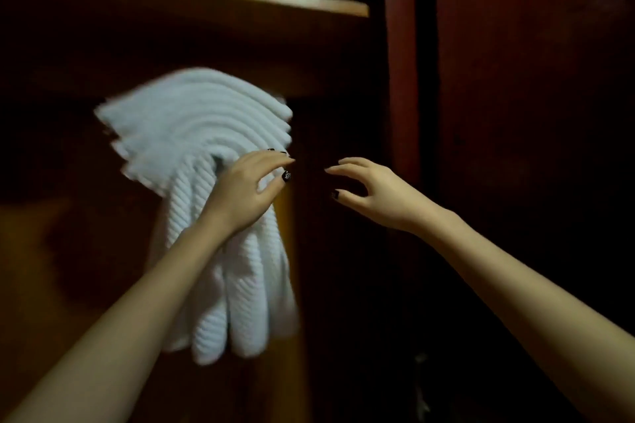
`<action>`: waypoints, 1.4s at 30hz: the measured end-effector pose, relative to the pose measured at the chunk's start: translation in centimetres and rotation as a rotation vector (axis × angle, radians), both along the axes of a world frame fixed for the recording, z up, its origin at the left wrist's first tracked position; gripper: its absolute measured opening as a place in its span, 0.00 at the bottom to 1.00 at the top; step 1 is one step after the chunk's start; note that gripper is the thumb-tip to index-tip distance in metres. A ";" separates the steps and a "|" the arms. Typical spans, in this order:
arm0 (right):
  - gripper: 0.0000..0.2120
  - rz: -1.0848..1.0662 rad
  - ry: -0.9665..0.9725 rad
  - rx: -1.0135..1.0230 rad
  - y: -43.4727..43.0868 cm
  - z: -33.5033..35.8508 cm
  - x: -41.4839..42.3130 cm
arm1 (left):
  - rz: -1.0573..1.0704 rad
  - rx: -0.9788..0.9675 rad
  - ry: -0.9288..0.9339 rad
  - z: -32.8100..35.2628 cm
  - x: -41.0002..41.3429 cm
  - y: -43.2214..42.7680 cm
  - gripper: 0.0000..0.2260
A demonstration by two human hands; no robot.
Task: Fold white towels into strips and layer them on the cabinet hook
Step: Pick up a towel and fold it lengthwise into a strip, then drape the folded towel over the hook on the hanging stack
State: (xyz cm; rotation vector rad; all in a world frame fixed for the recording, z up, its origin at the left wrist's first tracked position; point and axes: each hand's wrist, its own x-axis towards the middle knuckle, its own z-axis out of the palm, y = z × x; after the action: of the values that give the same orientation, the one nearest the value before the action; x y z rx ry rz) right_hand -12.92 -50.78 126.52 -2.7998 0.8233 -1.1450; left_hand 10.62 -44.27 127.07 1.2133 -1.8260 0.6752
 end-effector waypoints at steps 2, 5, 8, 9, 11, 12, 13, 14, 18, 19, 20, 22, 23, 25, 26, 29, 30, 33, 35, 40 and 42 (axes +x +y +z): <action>0.21 -0.107 0.064 0.090 -0.3 -4.3 -4.5 | -0.083 0.063 -0.012 -4.6 -3.9 -1.6 0.15; 0.20 -0.244 0.133 0.226 -0.8 -10.4 -11.5 | -0.179 0.203 -0.019 -11.6 -10.2 -3.9 0.14; 0.22 -0.397 0.272 0.323 -1.4 -16.7 -18.2 | -0.256 0.332 -0.059 -18.1 -16.3 -5.8 0.14; 0.22 -0.453 0.331 0.356 -1.5 -18.8 -20.4 | -0.281 0.369 -0.083 -20.1 -18.3 -6.6 0.14; 0.24 -0.553 0.430 0.438 -2.0 -23.1 -24.5 | -0.302 0.426 -0.132 -24.1 -22.6 -8.2 0.16; 0.25 -0.594 0.452 0.488 -2.4 -25.2 -26.5 | -0.302 0.459 -0.157 -26.1 -24.6 -9.1 0.17; 0.25 -0.633 0.461 0.545 -2.7 -27.4 -28.5 | -0.305 0.500 -0.178 -28.2 -26.7 -10.0 0.19; 0.25 -0.663 0.470 0.602 -3.1 -29.5 -30.5 | -0.311 0.546 -0.197 -30.3 -28.7 -11.0 0.20; 0.27 -0.748 0.538 0.816 -5.1 -38.5 -37.6 | -0.324 0.736 -0.175 -39.4 -35.8 -14.8 0.19; 0.28 -0.753 0.544 0.874 -5.6 -40.5 -39.1 | -0.315 0.796 -0.121 -41.6 -37.4 -15.4 0.19; 0.28 -0.755 0.527 0.932 -6.2 -42.5 -40.4 | -0.307 0.853 -0.072 -43.5 -38.9 -16.0 0.19; 0.27 -0.753 0.469 1.032 -7.2 -46.4 -43.0 | -0.289 0.957 -0.005 -47.5 -42.0 -17.1 0.19; 0.27 -0.757 0.441 1.062 -7.8 -48.3 -44.2 | -0.273 0.998 0.008 -49.6 -43.4 -17.7 0.19; 0.26 -0.768 0.405 1.117 -8.7 -52.5 -46.6 | -0.240 1.081 0.020 -54.2 -45.9 -18.4 0.20; 0.25 -0.763 0.390 1.150 -9.0 -54.7 -47.6 | -0.226 1.130 0.019 -56.7 -46.9 -18.4 0.20; 0.26 -0.754 0.389 1.228 -9.7 -61.9 -50.4 | -0.193 1.286 0.002 -64.6 -48.6 -17.9 0.20; 0.27 -0.759 0.400 1.247 -10.0 -64.4 -51.0 | -0.177 1.323 0.008 -67.3 -48.9 -17.9 0.20; 0.28 -0.755 0.407 1.279 -11.1 -73.0 -52.5 | -0.145 1.407 0.027 -76.3 -49.9 -18.1 0.17; 0.28 -0.749 0.397 1.278 -12.1 -79.6 -52.9 | -0.150 1.444 0.006 -82.9 -50.5 -18.7 0.15; 0.30 -0.741 0.388 1.300 -13.9 -96.7 -53.5 | -0.106 1.471 -0.024 -100.0 -51.9 -20.7 0.23; 0.30 -0.741 0.402 1.315 -14.2 -103.3 -53.9 | -0.120 1.443 -0.008 -106.2 -52.8 -21.7 0.22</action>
State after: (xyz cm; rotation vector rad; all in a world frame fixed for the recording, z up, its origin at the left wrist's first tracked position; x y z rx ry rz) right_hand -66.78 -65.03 23.21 -1.5727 1.8077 0.1470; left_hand -42.18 -65.95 20.84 1.8569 -2.3490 -0.9383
